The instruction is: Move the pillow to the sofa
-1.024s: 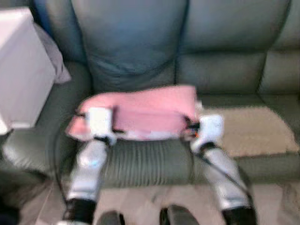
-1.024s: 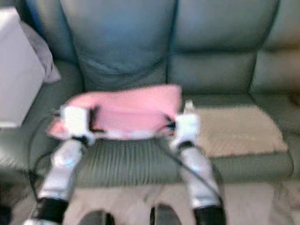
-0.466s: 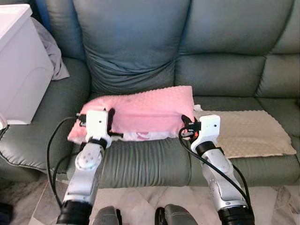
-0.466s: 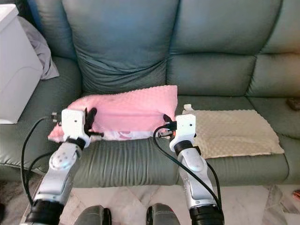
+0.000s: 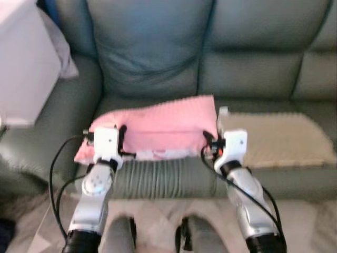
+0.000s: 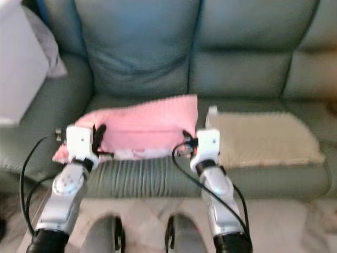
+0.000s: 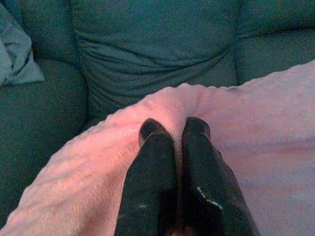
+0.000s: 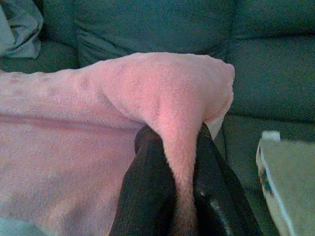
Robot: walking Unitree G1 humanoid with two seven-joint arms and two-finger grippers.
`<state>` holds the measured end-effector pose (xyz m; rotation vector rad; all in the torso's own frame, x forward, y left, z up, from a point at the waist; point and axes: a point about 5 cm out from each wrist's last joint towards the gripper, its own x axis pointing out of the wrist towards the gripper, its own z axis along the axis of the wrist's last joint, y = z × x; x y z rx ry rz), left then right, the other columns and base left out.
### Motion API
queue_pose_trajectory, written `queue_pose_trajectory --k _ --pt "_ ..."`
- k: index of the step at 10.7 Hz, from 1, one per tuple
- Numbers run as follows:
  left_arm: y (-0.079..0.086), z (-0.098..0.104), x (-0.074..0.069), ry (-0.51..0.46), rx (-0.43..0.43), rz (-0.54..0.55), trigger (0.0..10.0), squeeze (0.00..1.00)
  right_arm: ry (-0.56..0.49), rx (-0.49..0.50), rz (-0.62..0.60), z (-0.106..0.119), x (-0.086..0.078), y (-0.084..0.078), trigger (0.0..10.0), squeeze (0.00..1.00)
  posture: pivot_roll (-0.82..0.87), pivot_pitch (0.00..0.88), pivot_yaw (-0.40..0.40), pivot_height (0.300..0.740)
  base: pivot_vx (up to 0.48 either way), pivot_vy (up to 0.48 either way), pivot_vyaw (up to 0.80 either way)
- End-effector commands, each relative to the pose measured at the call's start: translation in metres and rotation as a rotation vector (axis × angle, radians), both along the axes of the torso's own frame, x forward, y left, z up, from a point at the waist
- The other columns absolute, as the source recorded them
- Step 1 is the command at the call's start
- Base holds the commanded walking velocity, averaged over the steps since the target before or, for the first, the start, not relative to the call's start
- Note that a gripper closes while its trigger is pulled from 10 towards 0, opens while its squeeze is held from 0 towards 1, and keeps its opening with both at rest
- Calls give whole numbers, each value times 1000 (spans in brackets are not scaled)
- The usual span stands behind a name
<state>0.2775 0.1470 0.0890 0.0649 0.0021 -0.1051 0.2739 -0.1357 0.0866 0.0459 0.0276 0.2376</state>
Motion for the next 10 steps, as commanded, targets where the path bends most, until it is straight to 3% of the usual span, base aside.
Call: queue_pose_trajectory --k 1,10 --pt "6 -1 -3 1 16 26 10000 0 -3 7 -31 0 -3 -6 10000 0 -60 134 -22 609 0 0 0" --pt "6 6 -1 -55 41 47 10000 0 4 -1 -36 -1 -2 -9 10000 0 -60 140 -25 609 0 0 0"
